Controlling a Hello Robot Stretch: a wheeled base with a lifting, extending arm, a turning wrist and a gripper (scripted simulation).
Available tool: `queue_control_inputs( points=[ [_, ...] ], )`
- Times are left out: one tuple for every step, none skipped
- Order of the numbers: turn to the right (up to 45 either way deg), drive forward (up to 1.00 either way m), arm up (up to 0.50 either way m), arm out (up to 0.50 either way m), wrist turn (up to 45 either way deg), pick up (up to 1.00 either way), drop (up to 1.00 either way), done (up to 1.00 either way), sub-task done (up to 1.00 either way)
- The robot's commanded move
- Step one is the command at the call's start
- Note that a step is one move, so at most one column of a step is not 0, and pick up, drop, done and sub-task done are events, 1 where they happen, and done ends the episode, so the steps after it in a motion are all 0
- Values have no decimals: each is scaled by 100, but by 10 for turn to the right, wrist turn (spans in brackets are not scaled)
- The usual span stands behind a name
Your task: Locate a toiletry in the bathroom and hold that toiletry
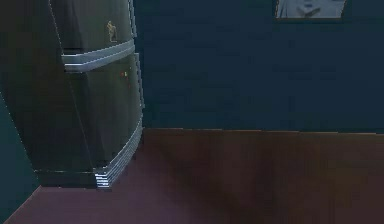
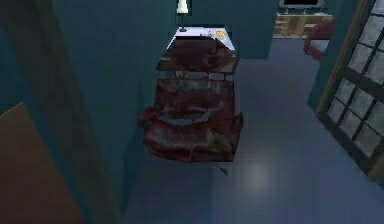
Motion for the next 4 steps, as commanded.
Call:
queue_control_inputs(
  points=[
    [0,75,0,0,0,0,0,0,0],
    [450,0,0,0,0,0,0,0,0],
    [0,45,0,0,0,0,0,0,0],
    [150,0,0,0,0,0,0,0,0]
  ],
)
